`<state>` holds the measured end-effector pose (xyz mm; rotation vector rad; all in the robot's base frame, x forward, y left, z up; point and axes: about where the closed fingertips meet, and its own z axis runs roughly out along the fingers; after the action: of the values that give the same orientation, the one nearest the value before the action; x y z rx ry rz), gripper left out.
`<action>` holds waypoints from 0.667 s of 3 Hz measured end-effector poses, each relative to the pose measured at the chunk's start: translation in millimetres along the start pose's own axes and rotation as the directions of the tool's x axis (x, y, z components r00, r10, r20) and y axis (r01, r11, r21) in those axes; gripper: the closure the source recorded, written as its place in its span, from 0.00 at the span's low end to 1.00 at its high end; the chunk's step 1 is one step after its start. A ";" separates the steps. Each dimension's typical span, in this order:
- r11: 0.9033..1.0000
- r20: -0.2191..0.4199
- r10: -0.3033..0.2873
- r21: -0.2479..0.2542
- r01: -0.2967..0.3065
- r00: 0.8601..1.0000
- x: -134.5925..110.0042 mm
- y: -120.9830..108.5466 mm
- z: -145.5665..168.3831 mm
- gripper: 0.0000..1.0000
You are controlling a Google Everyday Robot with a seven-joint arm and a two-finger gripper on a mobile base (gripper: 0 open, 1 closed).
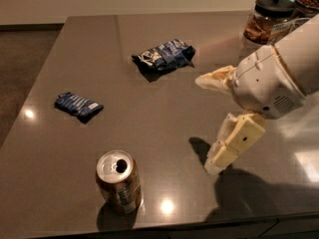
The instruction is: Move orange can near blue chip bag
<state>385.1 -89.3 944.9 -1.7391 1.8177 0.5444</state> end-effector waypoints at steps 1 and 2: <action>0.998 0.057 -0.011 -0.058 0.014 0.998 -15.3 20.3 22.0 0.00; 0.996 0.093 -0.002 -0.089 0.011 0.996 -25.3 35.4 38.4 0.00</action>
Offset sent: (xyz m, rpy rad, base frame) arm -0.0458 0.0691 -0.0295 0.1437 0.1020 0.0871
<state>354.5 -42.7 928.9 -1.7480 1.7468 0.7022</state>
